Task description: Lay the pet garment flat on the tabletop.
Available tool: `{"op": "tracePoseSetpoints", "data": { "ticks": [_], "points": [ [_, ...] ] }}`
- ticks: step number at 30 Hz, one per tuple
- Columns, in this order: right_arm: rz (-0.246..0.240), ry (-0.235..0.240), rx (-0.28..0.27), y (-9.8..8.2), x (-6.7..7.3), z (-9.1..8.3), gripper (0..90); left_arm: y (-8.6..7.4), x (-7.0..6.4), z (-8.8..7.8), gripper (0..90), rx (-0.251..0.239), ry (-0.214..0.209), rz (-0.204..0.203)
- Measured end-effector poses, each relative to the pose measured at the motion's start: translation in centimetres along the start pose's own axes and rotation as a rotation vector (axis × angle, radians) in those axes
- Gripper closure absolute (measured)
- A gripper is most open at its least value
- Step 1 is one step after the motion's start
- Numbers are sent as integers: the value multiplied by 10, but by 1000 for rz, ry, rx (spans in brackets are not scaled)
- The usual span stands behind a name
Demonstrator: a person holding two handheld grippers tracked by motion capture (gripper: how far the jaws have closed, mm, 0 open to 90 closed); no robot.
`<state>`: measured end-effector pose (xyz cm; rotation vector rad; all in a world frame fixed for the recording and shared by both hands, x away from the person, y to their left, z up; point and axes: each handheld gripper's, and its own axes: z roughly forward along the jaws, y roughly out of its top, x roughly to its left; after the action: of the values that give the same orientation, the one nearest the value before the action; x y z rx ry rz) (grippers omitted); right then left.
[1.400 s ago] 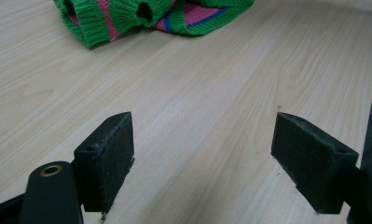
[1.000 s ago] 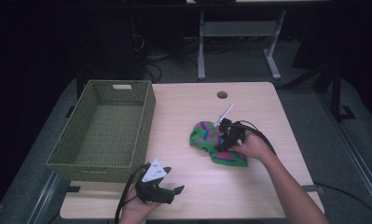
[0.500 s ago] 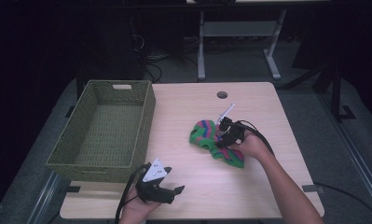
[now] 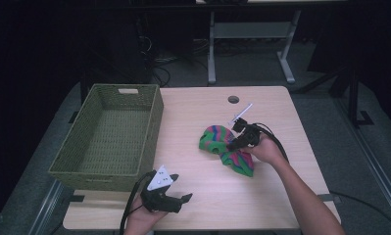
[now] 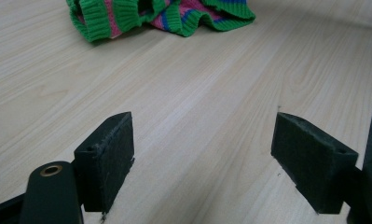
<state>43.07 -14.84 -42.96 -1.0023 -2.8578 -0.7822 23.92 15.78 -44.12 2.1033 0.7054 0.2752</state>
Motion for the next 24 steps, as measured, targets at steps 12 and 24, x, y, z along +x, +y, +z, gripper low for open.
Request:
{"op": "tracePoseSetpoints", "data": {
  "ticks": [12,24],
  "points": [
    [23,29,-92,-4,2,-33,742,0,-1,-2,207,-15,8,0],
    [5,57,-199,-11,21,-76,741,1,-1,-4,206,-34,3,-10]
  ]
}}
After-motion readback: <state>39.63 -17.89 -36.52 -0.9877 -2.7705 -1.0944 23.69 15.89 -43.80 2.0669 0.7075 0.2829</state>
